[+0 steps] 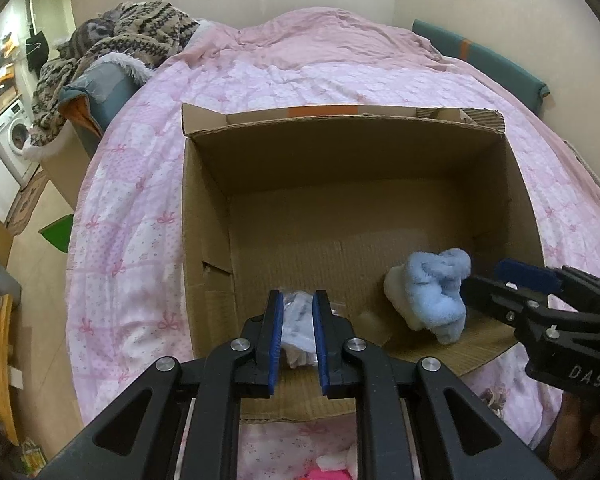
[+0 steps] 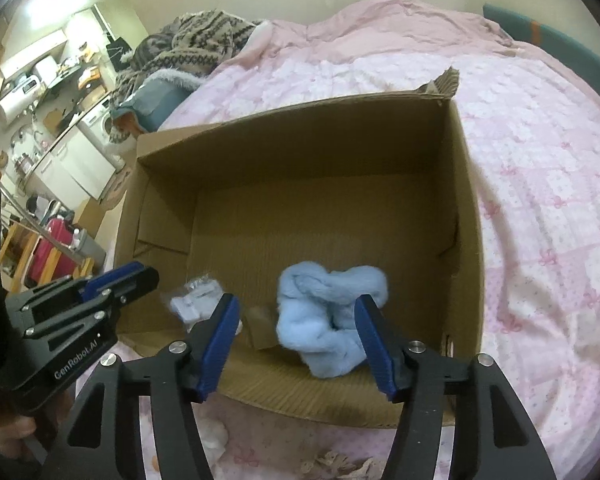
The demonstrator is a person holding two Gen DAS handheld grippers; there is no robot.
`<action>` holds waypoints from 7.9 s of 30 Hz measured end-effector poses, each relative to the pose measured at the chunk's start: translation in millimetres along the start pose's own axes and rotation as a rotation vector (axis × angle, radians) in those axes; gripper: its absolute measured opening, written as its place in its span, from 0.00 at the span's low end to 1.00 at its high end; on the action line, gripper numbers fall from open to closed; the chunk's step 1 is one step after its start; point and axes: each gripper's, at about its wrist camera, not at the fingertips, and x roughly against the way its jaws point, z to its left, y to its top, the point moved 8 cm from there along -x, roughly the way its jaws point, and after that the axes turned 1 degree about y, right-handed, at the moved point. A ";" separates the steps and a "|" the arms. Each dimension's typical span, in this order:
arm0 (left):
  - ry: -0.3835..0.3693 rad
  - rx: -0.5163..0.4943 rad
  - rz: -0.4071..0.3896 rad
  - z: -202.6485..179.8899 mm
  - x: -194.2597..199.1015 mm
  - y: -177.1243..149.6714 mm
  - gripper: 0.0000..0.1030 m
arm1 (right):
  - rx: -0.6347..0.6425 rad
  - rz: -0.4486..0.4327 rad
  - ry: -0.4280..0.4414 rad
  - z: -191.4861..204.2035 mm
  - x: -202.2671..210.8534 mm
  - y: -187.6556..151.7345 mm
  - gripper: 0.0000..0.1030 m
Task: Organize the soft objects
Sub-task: 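Carry both items into the box and open both grippers, then grasp the pink rubber duck with the left gripper, then grasp the beige lace scrunchie with the right gripper while the left holds the duck, then carry the duck and lace scrunchie into the box and open both grippers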
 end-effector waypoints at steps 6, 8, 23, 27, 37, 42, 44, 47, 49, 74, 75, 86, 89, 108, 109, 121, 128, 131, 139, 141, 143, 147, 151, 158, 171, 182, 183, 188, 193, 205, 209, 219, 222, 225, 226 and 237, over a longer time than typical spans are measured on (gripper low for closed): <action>0.016 -0.019 -0.017 -3.4 5.2 0.5 0.50 | -0.033 -0.034 0.001 -4.9 6.2 7.3 0.77; 0.033 -0.021 -0.035 -2.8 8.7 2.5 0.63 | -0.043 -0.039 -0.001 -6.4 6.8 9.3 0.79; 0.055 0.021 -0.092 12.5 44.3 4.7 0.63 | -0.076 -0.072 -0.009 -13.5 31.1 9.4 0.79; 0.065 0.032 -0.107 16.9 57.6 -0.8 0.63 | -0.078 -0.079 -0.015 -14.6 42.3 3.4 0.79; 0.079 0.047 -0.098 23.7 79.5 -30.0 0.63 | -0.112 -0.056 -0.003 -17.0 62.7 -22.0 0.79; 0.062 0.104 -0.072 32.1 85.9 -44.2 0.63 | -0.148 -0.067 -0.002 -20.1 73.5 -31.9 0.79; 0.062 0.119 -0.064 34.1 88.8 -49.8 0.63 | -0.161 -0.062 0.002 -20.4 76.2 -37.4 0.79; 0.079 0.129 -0.057 36.8 91.4 -56.9 0.63 | -0.162 -0.055 -0.001 -18.0 78.4 -43.2 0.79; 0.081 0.133 -0.048 37.9 91.7 -61.0 0.63 | -0.156 -0.050 -0.008 -16.1 79.7 -47.1 0.79; 0.122 0.258 0.167 66.0 56.5 -107.2 0.63 | -0.193 0.156 -0.122 -29.1 40.4 -85.9 0.79; 0.114 0.281 0.186 69.7 53.4 -110.4 0.63 | -0.194 0.159 -0.126 -30.3 39.9 -86.3 0.79; -0.070 0.270 0.392 30.4 20.3 -144.0 0.63 | -0.225 0.185 -0.122 -34.2 32.0 -88.2 0.79; -0.085 0.220 0.430 12.6 10.9 -152.5 0.59 | -0.223 0.190 -0.117 -33.2 30.3 -88.5 0.79; 0.029 0.225 0.275 36.7 33.7 -128.5 0.25 | -0.283 0.296 -0.107 -43.2 9.9 -104.1 0.79; 0.032 0.235 0.258 38.9 36.6 -124.7 0.25 | -0.268 0.319 -0.117 -41.1 5.5 -107.4 0.79; 0.028 0.235 0.245 35.8 35.2 -121.5 0.25 | -0.062 0.454 -0.267 -25.6 -30.0 -132.3 0.79; 0.034 0.248 0.248 42.5 36.4 -122.2 0.25 | -0.003 0.452 -0.314 -15.0 -33.3 -136.7 0.51; 0.038 0.252 0.247 43.9 36.1 -122.5 0.25 | 0.022 0.441 -0.341 -8.7 -34.6 -139.1 0.26; 0.063 0.252 0.242 48.2 35.9 -122.8 0.25 | 0.032 0.407 -0.320 -6.1 -31.5 -132.5 0.12; 0.067 0.252 0.242 49.3 36.0 -123.0 0.25 | 0.034 0.388 -0.297 -4.1 -22.0 -128.8 0.12; 0.073 0.251 0.241 49.9 36.0 -123.0 0.25 | 0.034 0.372 -0.280 -2.7 -15.9 -126.5 0.12; 0.077 0.249 0.243 49.6 34.7 -123.0 0.25 | 0.031 0.295 -0.171 11.6 2.3 -111.5 0.12; 0.078 0.241 0.245 48.5 33.6 -123.7 0.25 | 0.108 0.220 -0.082 40.9 20.8 -103.4 0.12; 0.092 0.226 0.238 47.1 33.2 -123.1 0.25 | 0.114 0.184 0.006 48.7 32.4 -94.2 0.12; 0.092 0.196 0.190 39.6 42.2 -111.7 0.25 | 0.078 0.137 0.078 51.3 32.9 -86.5 0.12; 0.050 0.140 0.024 30.4 86.4 -39.7 0.25 | -0.026 -0.051 0.150 36.6 82.0 -33.2 0.12; 0.033 0.139 0.008 29.4 88.5 -33.0 0.25 | -0.027 -0.065 0.151 34.9 84.9 -27.3 0.12; 0.031 0.109 -0.047 26.1 90.0 2.0 0.25 | -0.002 -0.095 0.130 29.2 86.4 -2.7 0.12; 0.032 0.090 -0.044 19.4 67.9 23.0 0.25 | 0.010 -0.097 0.107 20.2 70.0 16.1 0.12; 0.044 0.079 0.042 13.4 -7.6 8.1 0.25 | -0.065 -0.018 0.037 -14.2 23.7 2.9 0.12; 0.055 0.043 0.013 12.1 -7.0 6.7 0.25 | -0.079 0.000 0.029 -17.7 16.8 1.8 0.12; 0.007 0.015 -0.019 3.8 -0.9 3.6 0.25 | -0.068 0.027 -0.004 -19.5 7.8 0.5 0.12; 0.000 0.017 -0.017 1.9 -1.5 2.3 0.25 | -0.072 0.039 -0.007 -20.6 4.6 -2.1 0.12; -0.001 0.010 -0.019 1.6 -1.7 1.9 0.25 | -0.067 0.046 -0.011 -20.2 2.7 -3.7 0.12; 0.000 0.008 -0.019 1.2 -1.7 1.5 0.25 | -0.067 0.048 -0.011 -19.5 2.5 -4.4 0.12; 0.005 0.015 -0.024 2.3 -3.1 0.6 0.25 | -0.056 0.054 -0.007 -15.0 -0.6 -6.1 0.12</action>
